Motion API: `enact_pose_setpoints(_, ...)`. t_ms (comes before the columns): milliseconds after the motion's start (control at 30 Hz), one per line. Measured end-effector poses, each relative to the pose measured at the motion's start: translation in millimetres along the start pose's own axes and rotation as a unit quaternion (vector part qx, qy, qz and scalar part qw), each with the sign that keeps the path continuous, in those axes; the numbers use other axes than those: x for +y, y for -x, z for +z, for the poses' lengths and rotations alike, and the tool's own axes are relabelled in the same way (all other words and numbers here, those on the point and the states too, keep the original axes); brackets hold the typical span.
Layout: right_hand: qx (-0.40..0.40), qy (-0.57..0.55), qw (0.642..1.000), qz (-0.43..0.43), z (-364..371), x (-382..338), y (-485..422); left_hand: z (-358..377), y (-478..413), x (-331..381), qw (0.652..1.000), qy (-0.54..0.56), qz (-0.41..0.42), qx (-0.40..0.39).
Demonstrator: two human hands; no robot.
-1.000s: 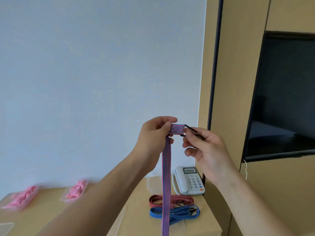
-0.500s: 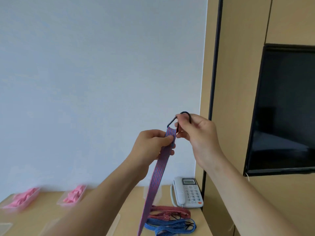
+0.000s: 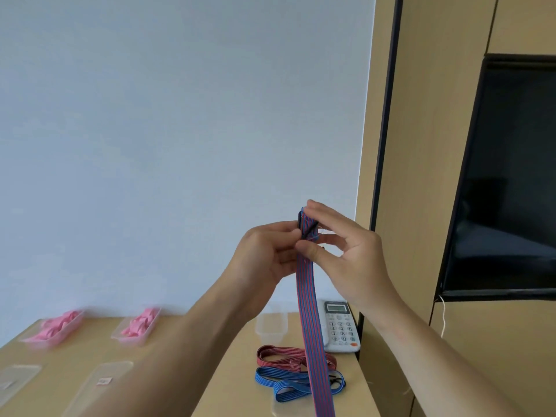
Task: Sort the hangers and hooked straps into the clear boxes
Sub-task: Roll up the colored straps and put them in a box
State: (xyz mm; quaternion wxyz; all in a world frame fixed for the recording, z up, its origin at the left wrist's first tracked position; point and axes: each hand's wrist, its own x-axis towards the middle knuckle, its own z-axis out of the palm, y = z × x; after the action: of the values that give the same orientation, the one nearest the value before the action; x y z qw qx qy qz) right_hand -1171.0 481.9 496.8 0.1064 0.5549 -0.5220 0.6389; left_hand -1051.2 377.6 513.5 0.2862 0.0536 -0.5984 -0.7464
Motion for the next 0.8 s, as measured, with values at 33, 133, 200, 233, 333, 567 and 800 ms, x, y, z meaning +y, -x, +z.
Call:
enact_pose_setpoints(33,-0.004,0.008,1.000,0.012,-2.2,0.8,-0.3,0.3,0.5,-1.6,1.000,-0.022,0.010,-0.006)
enact_pose_setpoints(133,-0.038,0.072,0.995,0.060,-8.3,1.7,-3.7,1.9,1.3,-10.0,0.997,-0.070,0.028,0.012)
enact_pose_setpoints(200,-0.041,0.070,0.992,0.097,-10.3,2.8,-7.7,2.5,1.2,-15.8,0.993,-0.110,0.043,0.029)
enact_pose_setpoints(233,-0.036,0.067,0.991,0.106,-10.6,3.1,-9.4,3.1,1.6,-18.7,0.992,-0.117,0.045,0.030)
enact_pose_setpoints(333,-0.021,0.092,0.990,0.103,-12.7,5.2,-10.8,5.9,2.8,-28.2,0.994,-0.098,0.029,0.032)
enact_pose_setpoints(567,0.027,0.071,0.989,0.128,-16.8,10.7,-5.4,2.1,5.1,-51.2,0.988,-0.150,0.013,0.028)
enact_pose_setpoints(800,0.016,0.001,0.994,0.109,-20.8,4.8,4.2,6.1,0.3,-59.7,0.982,-0.168,0.025,0.083)
